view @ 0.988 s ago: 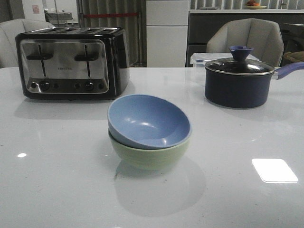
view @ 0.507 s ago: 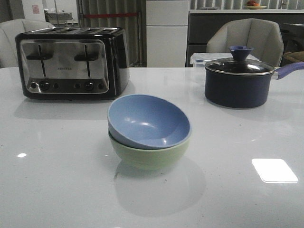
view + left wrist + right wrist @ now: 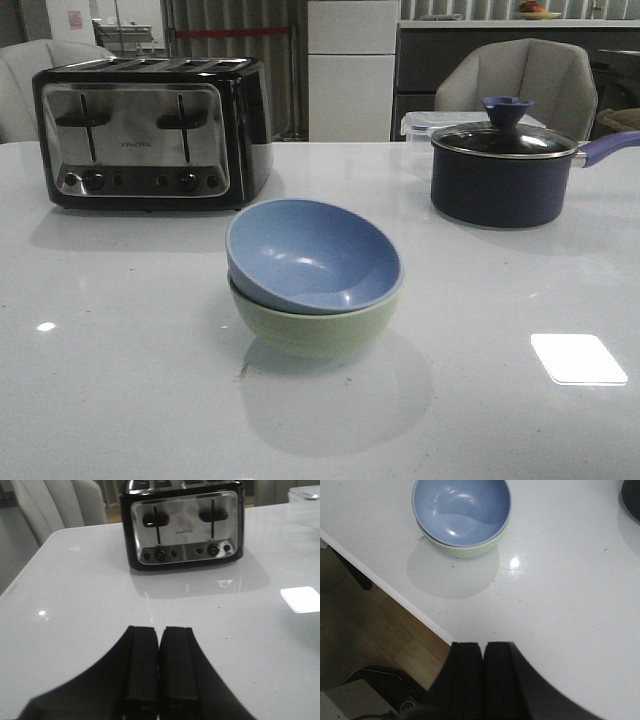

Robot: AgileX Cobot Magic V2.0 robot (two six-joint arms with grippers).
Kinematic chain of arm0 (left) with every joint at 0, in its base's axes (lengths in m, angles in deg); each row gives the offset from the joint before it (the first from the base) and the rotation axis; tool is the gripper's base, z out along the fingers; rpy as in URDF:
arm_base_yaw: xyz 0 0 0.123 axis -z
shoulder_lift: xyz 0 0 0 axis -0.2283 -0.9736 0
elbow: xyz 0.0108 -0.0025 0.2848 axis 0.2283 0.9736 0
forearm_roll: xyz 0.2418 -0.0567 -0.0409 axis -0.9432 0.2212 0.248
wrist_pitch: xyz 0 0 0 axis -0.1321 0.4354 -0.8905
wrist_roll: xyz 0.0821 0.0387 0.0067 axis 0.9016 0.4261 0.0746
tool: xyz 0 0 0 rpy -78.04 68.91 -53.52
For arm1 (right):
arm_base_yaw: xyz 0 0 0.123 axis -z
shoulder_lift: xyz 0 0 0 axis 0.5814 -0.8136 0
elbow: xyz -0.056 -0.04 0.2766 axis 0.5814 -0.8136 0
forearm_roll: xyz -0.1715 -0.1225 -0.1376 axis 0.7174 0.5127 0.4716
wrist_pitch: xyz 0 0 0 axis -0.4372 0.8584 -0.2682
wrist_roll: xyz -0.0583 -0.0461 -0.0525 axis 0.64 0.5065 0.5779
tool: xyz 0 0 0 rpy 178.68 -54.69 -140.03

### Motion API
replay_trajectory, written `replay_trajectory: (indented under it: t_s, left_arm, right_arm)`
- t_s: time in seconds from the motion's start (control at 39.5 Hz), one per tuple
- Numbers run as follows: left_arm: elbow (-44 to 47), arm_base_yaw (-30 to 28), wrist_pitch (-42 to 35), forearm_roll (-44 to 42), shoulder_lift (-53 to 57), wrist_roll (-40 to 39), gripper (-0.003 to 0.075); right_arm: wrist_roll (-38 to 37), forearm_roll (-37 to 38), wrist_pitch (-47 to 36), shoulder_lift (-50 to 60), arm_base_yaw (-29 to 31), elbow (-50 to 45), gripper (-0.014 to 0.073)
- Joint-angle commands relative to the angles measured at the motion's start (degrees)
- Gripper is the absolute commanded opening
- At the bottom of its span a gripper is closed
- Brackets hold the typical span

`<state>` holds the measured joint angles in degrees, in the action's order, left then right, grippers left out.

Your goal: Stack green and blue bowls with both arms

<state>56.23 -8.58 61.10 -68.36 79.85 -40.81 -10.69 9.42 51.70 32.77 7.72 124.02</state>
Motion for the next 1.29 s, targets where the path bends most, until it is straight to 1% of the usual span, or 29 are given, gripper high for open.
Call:
replay_trajectory:
  t_s: [0.0, 0.23, 0.35, 0.58, 0.89, 1.27]
  left_arm:
    - [1.69, -1.97, -9.33, 2.12, 1.69, -0.22, 0.0098]
    - [7.26, -4.25, -18.63, 3.00, 3.78, -0.22, 0.0098]
    - [9.43, -6.05, -22.46, 3.76, 5.22, -0.22, 0.0098]
    - [9.45, -6.47, -21.98, 3.93, 5.92, -0.22, 0.0098]
    - [9.45, -1.73, -21.98, 4.05, 5.92, -0.22, 0.0098]
    - [9.45, -1.73, -21.98, 4.05, 5.92, -0.22, 0.0098]
  right_arm:
    - [0.33, -0.68, -4.03, 0.09, 0.14, 1.53, 0.0022]
    - [0.33, -0.68, -4.03, 0.09, 0.14, 1.53, 0.0022]
    - [0.33, -0.68, -4.03, 0.09, 0.14, 1.53, 0.0022]
    - [0.33, -0.68, -3.99, 0.09, 0.14, 1.53, 0.0022]
    - [0.33, -0.68, -3.99, 0.09, 0.14, 1.53, 0.0022]
    - [0.33, -0.68, -3.94, 0.09, 0.14, 1.53, 0.0022]
